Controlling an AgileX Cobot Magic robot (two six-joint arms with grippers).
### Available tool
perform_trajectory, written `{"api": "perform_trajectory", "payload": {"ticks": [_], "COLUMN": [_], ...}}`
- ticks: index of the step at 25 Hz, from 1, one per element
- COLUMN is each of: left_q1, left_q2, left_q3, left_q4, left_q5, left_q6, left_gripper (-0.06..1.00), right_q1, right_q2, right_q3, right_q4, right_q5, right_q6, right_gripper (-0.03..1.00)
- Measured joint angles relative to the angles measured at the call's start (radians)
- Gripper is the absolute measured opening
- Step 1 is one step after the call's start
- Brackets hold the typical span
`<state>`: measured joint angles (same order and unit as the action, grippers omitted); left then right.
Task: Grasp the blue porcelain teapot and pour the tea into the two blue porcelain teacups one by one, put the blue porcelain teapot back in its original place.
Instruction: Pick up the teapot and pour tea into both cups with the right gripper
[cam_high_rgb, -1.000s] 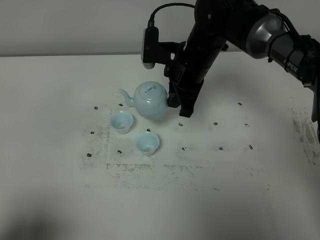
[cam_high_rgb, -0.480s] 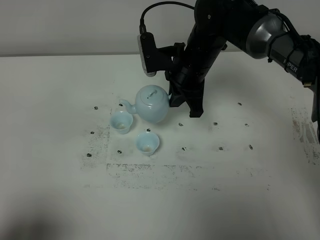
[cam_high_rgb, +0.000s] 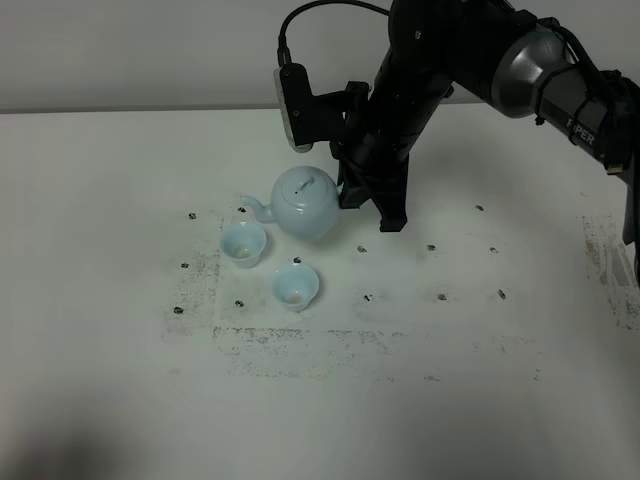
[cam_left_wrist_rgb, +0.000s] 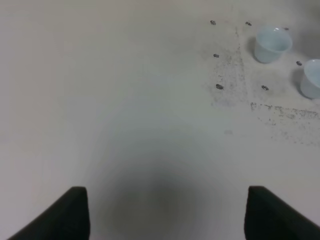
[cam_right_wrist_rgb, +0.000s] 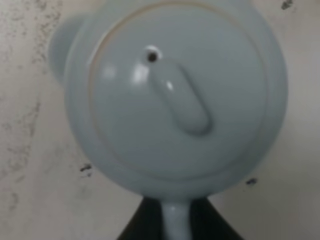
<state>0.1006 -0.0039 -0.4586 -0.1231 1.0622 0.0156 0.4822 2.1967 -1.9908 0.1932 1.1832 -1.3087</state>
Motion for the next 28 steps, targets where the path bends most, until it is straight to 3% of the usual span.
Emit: {"api": "perform_trajectory", "payload": {"ticks": [6,15,22,28], "left_q1": [0.000,0.000,0.000,0.000], "left_q2": [0.000,0.000,0.000,0.000], "left_q3": [0.000,0.000,0.000,0.000], "left_q4": [0.000,0.000,0.000,0.000], "left_q5": [0.000,0.000,0.000,0.000], "left_q6": [0.000,0.000,0.000,0.000], "left_gripper": [0.62,0.62,0.62,0.62], "right_q1": [0.000,0.026,0.111,0.128], "right_q2": [0.050,0.177,0.187,0.224], "right_q3": [-0.049,-0.277,-0.289,-0.290], "right_q4": [-0.107,-0.186,-0.374,-0.418], "right_q5": [-0.047,0.036,0.040,0.026], "right_q6": [0.003,-0.015,-0.032,-0.035], "right_gripper": [0.04,0.04,0.04,0.04]}}
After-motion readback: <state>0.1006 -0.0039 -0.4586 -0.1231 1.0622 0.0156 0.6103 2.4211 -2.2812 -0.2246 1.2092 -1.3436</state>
